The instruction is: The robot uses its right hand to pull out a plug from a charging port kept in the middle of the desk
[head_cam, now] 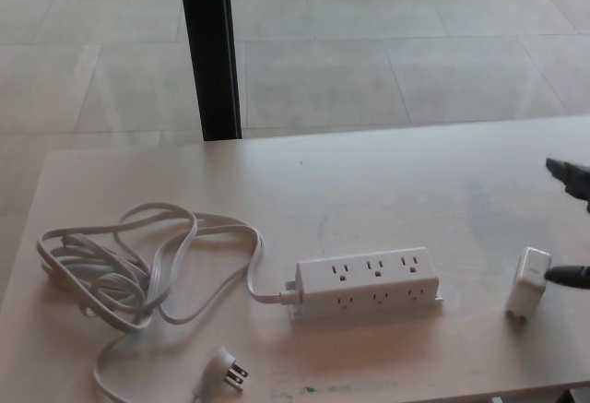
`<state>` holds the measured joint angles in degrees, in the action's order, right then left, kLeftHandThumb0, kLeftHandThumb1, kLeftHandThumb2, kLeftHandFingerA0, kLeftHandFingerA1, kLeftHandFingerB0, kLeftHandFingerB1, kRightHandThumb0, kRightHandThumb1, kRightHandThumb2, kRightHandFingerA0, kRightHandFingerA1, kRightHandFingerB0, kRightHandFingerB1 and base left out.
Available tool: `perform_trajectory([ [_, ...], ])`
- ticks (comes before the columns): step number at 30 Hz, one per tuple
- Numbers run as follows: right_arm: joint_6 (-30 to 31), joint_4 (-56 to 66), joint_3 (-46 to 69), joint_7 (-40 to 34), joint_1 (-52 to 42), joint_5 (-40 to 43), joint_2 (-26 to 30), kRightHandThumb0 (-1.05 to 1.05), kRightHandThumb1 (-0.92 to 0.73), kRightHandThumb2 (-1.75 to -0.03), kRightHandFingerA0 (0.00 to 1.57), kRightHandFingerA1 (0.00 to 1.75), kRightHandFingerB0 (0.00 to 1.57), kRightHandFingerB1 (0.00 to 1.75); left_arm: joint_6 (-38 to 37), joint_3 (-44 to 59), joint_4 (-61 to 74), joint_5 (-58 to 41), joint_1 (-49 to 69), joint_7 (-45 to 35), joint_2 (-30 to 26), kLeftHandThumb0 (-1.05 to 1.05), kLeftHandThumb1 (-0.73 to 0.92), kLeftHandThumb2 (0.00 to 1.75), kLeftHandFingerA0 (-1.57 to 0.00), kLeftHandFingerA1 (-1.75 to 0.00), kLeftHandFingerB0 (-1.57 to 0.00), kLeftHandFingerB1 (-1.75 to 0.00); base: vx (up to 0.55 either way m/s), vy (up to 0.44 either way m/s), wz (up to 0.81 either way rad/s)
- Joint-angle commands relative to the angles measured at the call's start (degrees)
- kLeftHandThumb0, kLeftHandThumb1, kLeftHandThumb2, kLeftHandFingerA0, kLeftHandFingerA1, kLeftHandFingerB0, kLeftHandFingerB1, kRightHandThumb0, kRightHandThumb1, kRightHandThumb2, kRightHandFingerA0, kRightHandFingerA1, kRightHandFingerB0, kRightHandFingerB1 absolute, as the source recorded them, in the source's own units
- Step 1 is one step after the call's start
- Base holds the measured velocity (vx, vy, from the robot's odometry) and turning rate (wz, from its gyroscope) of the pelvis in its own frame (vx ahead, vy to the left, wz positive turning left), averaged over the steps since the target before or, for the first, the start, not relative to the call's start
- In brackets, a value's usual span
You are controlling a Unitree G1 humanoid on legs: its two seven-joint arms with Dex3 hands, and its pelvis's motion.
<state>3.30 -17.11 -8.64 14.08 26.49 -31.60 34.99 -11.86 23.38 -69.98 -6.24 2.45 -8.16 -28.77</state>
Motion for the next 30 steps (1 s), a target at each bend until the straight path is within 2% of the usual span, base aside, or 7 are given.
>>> perform_trajectory([
  [1, 4.2, 7.2, 8.8, 8.4, -4.3, 8.3, 6.2, -0.89, -0.44, -0.91, 1.06, 1.19, 0.00, 0.00, -1.2, 0.4, 0.0, -1.2, 0.5, -0.7, -0.4, -0.79, 0.78, 1.18, -0.63, -0.65, -0.44, -0.54, 0.00, 0.000, 0.00],
  [2, 4.2, 8.4, 13.0, 8.8, -6.5, 10.6, 7.7, -0.90, -0.46, -0.92, 1.05, 1.15, 0.00, 0.00, -0.9, 0.3, 0.0, -1.1, 0.4, -0.5, -0.4, -0.85, 0.92, 0.79, -0.67, -0.56, -0.46, -0.41, 0.00, 0.000, 0.00],
  [5, 5.9, 9.7, 22.7, 9.7, -10.9, 16.3, 8.5, -0.87, -0.59, -0.59, 1.04, 1.15, 0.00, 0.11, -0.7, 0.2, 0.3, -1.0, 0.3, -0.4, -0.9, -0.86, 0.92, 0.79, -0.65, -0.56, -0.48, -0.43, 0.00, 0.000, 0.00],
  [9, 4.9, 4.7, 38.8, 7.9, -18.0, 20.7, 10.8, -0.87, -0.46, -0.93, 1.07, 1.08, 0.01, 0.08, -0.6, 0.4, 0.0, -1.1, 0.4, 0.1, -0.9, -0.84, 0.92, 0.77, -0.69, -0.55, -0.49, -0.41, 0.00, 0.000, 0.00],
  [14, 5.0, -4.1, 56.0, 0.1, -28.3, 23.9, 7.0, -1.05, -0.53, -0.96, 1.12, 1.12, 0.01, 0.52, -0.7, 0.2, 0.5, -0.8, 0.6, -0.1, -1.2, -0.86, 0.92, 0.78, -0.66, -0.53, -0.48, -0.42, 0.00, 0.000, 0.00],
  [15, 6.8, -4.2, 58.7, -0.3, -29.5, 25.3, 5.4, -1.01, -0.59, -0.66, 1.17, 1.08, 0.00, 0.78, -0.8, 0.3, 0.2, -0.9, 0.5, -0.1, -1.2, -0.87, 0.92, 0.77, -0.67, -0.54, -0.48, -0.42, 0.00, 0.000, 0.00],
  [30, 9.1, -15.1, 80.5, -24.1, -26.9, 39.0, -15.8, -0.77, -0.78, -0.68, 0.93, 1.37, 0.00, 0.79, -0.2, 0.7, -0.3, -1.1, 0.0, 1.0, -1.1, -0.89, 0.92, 0.80, -0.65, -0.54, -0.49, -0.43, 0.00, 0.000, 0.00],
])
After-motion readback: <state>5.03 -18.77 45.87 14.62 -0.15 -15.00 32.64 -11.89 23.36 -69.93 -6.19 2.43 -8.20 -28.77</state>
